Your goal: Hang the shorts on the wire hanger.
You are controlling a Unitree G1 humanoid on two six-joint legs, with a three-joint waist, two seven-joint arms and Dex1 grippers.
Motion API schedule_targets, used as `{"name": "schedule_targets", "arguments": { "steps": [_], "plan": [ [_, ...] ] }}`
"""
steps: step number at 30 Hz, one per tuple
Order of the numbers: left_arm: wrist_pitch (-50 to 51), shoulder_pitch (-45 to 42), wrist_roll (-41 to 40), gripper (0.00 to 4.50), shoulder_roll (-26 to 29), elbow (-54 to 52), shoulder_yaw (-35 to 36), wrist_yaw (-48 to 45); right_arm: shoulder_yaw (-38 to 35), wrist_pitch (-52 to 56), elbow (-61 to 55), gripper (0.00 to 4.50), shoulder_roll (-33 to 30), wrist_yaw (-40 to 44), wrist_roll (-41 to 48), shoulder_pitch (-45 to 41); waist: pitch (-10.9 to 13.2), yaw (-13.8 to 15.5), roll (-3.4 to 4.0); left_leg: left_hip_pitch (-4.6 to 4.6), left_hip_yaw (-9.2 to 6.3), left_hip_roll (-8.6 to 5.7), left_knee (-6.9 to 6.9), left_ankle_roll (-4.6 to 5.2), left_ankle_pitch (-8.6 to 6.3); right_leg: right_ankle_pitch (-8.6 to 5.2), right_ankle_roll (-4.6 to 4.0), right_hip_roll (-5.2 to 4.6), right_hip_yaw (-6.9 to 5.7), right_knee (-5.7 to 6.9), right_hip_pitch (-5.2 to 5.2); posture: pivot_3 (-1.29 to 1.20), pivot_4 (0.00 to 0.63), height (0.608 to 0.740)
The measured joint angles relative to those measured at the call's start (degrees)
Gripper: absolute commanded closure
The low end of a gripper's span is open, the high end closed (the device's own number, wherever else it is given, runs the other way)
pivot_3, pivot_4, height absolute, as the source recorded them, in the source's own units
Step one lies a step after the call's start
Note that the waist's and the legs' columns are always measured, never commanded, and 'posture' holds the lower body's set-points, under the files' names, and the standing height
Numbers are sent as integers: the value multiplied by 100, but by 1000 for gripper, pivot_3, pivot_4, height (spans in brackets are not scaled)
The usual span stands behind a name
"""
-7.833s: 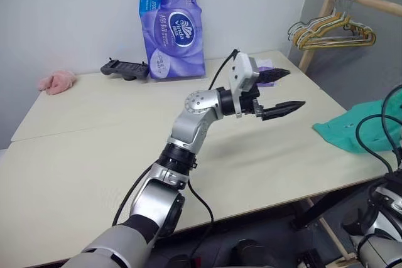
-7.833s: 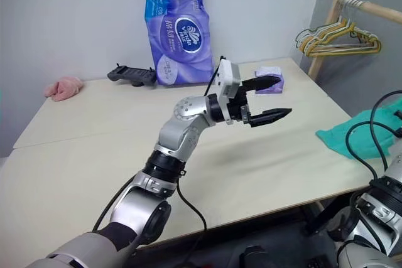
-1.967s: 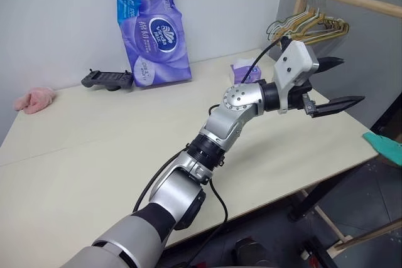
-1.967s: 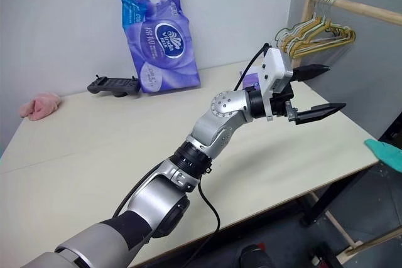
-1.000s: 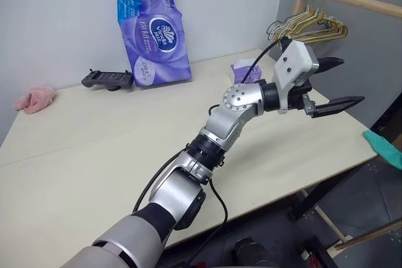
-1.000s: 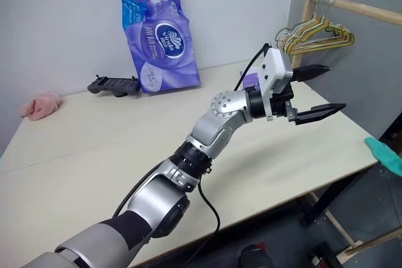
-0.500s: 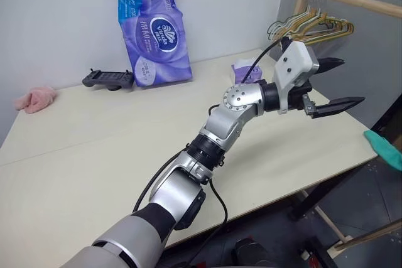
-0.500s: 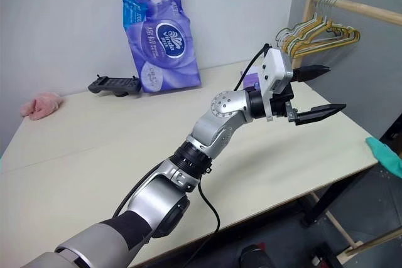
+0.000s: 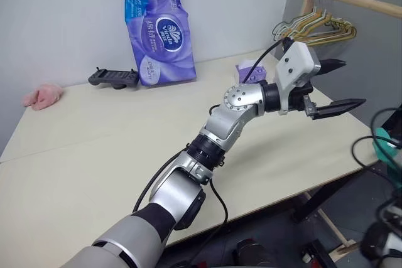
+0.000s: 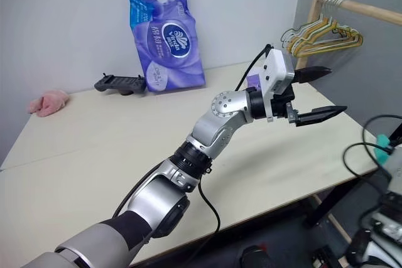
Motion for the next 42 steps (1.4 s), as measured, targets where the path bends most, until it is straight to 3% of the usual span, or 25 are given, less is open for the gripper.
{"name": "schedule_targets", "arguments": {
  "steps": [3, 8, 16, 20, 25, 31, 35, 42],
  "plan": [
    [35, 15, 1, 0, 5, -37, 8, 30, 442, 659, -1013, 57, 676, -71, -69, -163, -13, 0, 18, -1, 1, 0, 1, 1, 0, 0, 1, -1, 1, -1, -1, -169, 0, 740],
    [155, 246, 164, 0, 61, -142, 179, 606, 1059, 805, -1457, 57, 1436, 379, 29, -459, -30, -38, 15, 3, -3, 1, 1, 1, 0, 1, 2, -2, -4, 1, -1, -162, 0, 740],
    [890, 1486, 772, 0, 279, -156, 640, 2835, 3011, -1523, -323, 57, 1025, 2039, -271, 101, -45, -1, -36, 2, -29, 0, 9, 1, -1, 22, -17, -22, -40, -3, -4, -59, 0, 740],
    [1464, 2256, 752, 0, 558, -814, 764, 3588, 3791, -2551, 638, 57, 1254, 2475, -575, 138, -42, 45, -42, 1, -53, 2, 7, -1, 1, 25, -22, -44, -67, 13, -9, -29, 0, 740],
    [1776, 3037, 698, 0, 920, -1823, 902, 4117, 4258, -3432, 1477, 57, 1697, 2766, -808, -104, -44, 330, -51, -10, -99, 0, 9, -13, 6, 34, -37, -52, -109, 20, -10, 74, 0, 740],
    [2115, 3701, 114, 0, 1458, -2942, 1376, 4349, 4636, -4021, 2292, 57, 2298, 2961, -871, -502, -50, 832, -78, -31, -150, -5, 12, -38, 21, 39, -47, -74, -168, 29, -16, 151, 0, 740],
    [2547, 3734, -855, 0, 2055, -3137, 1582, 4208, 4904, -4230, 2637, 57, 2342, 3180, -937, -633, -70, 1112, -110, -44, -186, -13, 14, -48, 27, 39, -62, -100, -253, 25, -17, 177, 0, 740],
    [3031, 3510, -1285, 0, 2671, -2843, 1524, 3721, 5000, -4471, 3202, 57, 2351, 3326, -978, -987, -74, 1252, -119, -94, -283, -23, 10, -125, 72, 38, -120, -104, -320, 23, -36, 129, 0, 740]
  ]
}}
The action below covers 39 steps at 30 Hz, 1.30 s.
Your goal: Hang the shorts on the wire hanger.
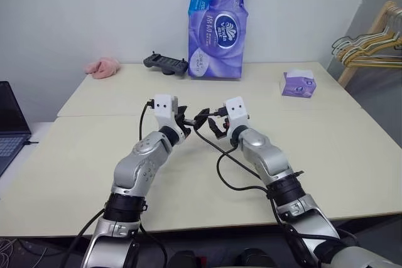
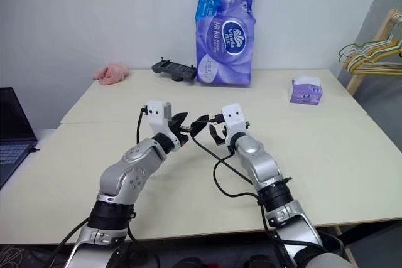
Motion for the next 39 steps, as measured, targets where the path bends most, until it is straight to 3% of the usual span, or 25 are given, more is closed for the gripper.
{"name": "schedule_targets", "arguments": {
  "steps": [7, 13, 22, 26, 30, 37, 39],
  "plan": [
    [39, -1233, 470, 0, 595, 685, -563, -1193, -228, -433, 617, 57, -365, -3, -86, -804, 0, -80, 0, 7, -50, -1, -3, -19, 15, -24, -58, 10, -71, 55, 3, 48, 0, 740],
    [-417, -2036, 1199, 0, 1187, 1168, -1331, -2849, -263, -710, 1642, 57, -457, -17, -137, -1283, 5, -293, 2, 6, -80, 10, -8, -42, 30, -39, -87, 19, -84, 78, 3, 14, 0, 740],
    [-725, -2550, 1660, 0, 1039, 1897, -1536, -3911, -511, -1472, 3094, 57, -427, -47, -130, -2122, 7, -571, 5, -2, -98, 13, -9, -41, 30, -40, -87, 16, -88, 78, 3, -14, 0, 740],
    [257, -2706, 1027, 0, 1040, 1783, -1327, -4577, -614, -1824, 3772, 57, -311, -46, -126, -2383, 10, -697, 8, -4, -106, 12, -8, -40, 29, -40, -87, 14, -91, 80, 3, -11, 0, 740],
    [830, -2855, 603, 0, 961, 1793, -1005, -4637, -687, -2139, 3989, 57, -295, -46, -127, -2559, 10, -800, 8, -2, -125, 12, -8, -45, 32, -40, -87, 15, -100, 85, 5, 4, 0, 740],
    [978, -2901, 97, 0, 775, 2170, -360, -3954, -928, -2355, 4068, 57, -310, -85, -103, -2323, 12, -786, 10, 0, -144, 11, -8, -57, 39, -40, -87, 14, -111, 94, 8, 23, 6, 740],
    [1077, -2701, -263, 0, 1001, 2043, 437, -3786, -1246, -2366, 4076, 57, -752, -326, -59, -1984, 11, -771, 9, -2, -152, 11, -9, -57, 39, -40, -87, 11, -122, 91, 10, 36, 6, 740]
  ]
}}
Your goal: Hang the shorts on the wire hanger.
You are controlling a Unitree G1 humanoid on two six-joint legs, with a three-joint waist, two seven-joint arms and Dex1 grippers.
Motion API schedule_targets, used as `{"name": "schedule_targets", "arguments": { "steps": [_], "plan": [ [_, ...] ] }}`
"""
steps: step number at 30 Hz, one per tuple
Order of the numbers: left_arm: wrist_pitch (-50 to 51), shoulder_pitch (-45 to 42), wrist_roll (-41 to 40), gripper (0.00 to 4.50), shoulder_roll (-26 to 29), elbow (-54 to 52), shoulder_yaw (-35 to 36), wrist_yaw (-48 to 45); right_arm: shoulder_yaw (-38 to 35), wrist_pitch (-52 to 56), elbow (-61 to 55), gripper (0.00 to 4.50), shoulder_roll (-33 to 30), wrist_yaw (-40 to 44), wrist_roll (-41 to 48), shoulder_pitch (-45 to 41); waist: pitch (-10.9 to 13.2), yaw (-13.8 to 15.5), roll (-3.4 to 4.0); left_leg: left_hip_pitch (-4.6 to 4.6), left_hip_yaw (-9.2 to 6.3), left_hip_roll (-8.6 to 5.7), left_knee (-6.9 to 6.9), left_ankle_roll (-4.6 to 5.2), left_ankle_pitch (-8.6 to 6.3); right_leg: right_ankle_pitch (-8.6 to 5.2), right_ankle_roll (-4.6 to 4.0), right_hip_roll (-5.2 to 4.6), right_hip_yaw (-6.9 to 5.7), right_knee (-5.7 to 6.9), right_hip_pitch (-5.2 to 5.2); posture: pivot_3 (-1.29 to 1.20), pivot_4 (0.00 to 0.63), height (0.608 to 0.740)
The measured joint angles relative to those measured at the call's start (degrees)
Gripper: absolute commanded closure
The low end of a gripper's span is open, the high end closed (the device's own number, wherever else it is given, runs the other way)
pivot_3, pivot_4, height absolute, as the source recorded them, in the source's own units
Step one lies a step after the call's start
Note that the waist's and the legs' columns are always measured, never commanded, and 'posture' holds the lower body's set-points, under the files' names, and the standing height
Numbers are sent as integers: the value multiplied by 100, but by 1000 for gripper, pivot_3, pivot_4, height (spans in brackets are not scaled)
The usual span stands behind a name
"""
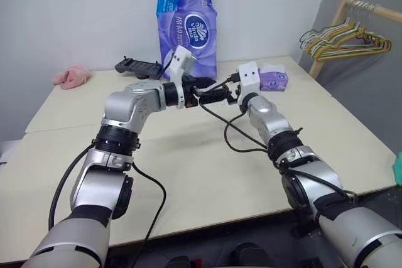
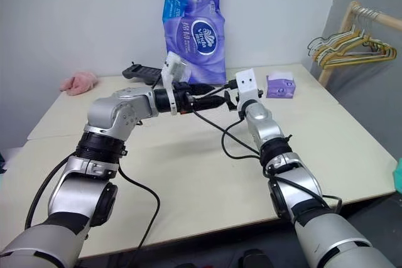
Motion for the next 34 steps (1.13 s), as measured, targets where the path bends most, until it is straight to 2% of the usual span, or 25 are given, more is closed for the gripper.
{"name": "schedule_targets", "arguments": {
  "steps": [3, 4, 6, 8, 10, 13, 16, 20, 26, 31, 34],
  "plan": [
    [165, 690, -296, 0, 846, -385, 1505, 481, -815, 182, 248, 57, -1141, -340, 127, 979, 7, 117, 11, -6, 0, -3, -8, 1, -1, -11, -3, -6, -3, -17, 0, 47, 8, 740],
    [169, 912, -332, 0, 865, -515, 1833, 688, -986, 234, 219, 57, -1248, -398, 177, 1186, 8, 135, 10, -6, 2, -3, -9, 1, -1, -16, -4, -6, -2, -17, 1, 55, 9, 740],
    [299, 1259, -441, 0, 578, -835, 2025, 1001, -1043, 355, -98, 57, -1119, -414, 185, 1300, 13, 121, 14, 0, 16, -3, -7, 2, -1, -13, -4, -6, 14, -7, 1, 63, 13, 740],
    [386, 1609, -478, 0, 95, -1166, 1846, 1264, -989, 453, -725, 57, -830, -378, 187, 1319, 16, 118, 11, 10, 18, -4, 0, 1, 2, -3, -3, -4, 19, 12, 3, 63, 13, 740],
    [247, 1839, -289, 0, -41, -1232, 1792, 1665, -968, 625, -1341, 57, -821, -344, 183, 1426, 22, 167, 1, 17, 11, -4, 4, -2, 11, -4, -3, -2, 12, 39, 3, 89, 16, 740],
    [-740, 2206, 581, 0, -295, -1245, 1921, 2772, -1015, 943, -2487, 57, -877, -336, 178, 1988, 21, 328, 1, 31, 5, -2, 1, -5, 13, -6, -5, 2, 8, 48, 10, 97, 16, 740],
    [-1668, 2847, 1471, 0, -779, -1235, 1898, 3849, -846, 1281, -3568, 57, -604, -255, 172, 2559, 21, 434, 2, 36, 16, -2, 1, -6, 14, -6, -5, 2, 21, 53, 10, 101, 16, 740],
    [-2008, 3479, 2056, 0, -1233, -1225, 1544, 4370, -243, 1577, -4659, 57, -222, 156, 170, 2994, 26, 550, -17, 30, 12, -2, 6, -6, 14, -6, -5, 1, 13, 53, 8, 107, 18, 740],
    [-2053, 3783, 2479, 0, -1336, -1614, 1029, 4422, 290, 1512, -4909, 57, 78, 422, -39, 3490, 25, 765, -26, 23, 9, -3, 6, -6, 15, -6, -6, -1, 4, 40, 10, 128, 16, 740],
    [-2414, 3991, 2923, 0, -1329, -1624, 486, 4280, 271, 1314, -4683, 57, 327, 154, -102, 3477, 27, 762, -25, 25, 8, -3, 6, -7, 15, -8, -9, -1, 0, 41, 10, 127, 21, 740],
    [-2529, 4015, 2960, 0, -1327, -1593, 480, 4289, 143, 1262, -4655, 57, 318, 19, -163, 3470, 28, 761, -25, 25, 7, -3, 5, -7, 15, -9, -10, 0, -1, 41, 10, 126, 25, 740]
  ]
}}
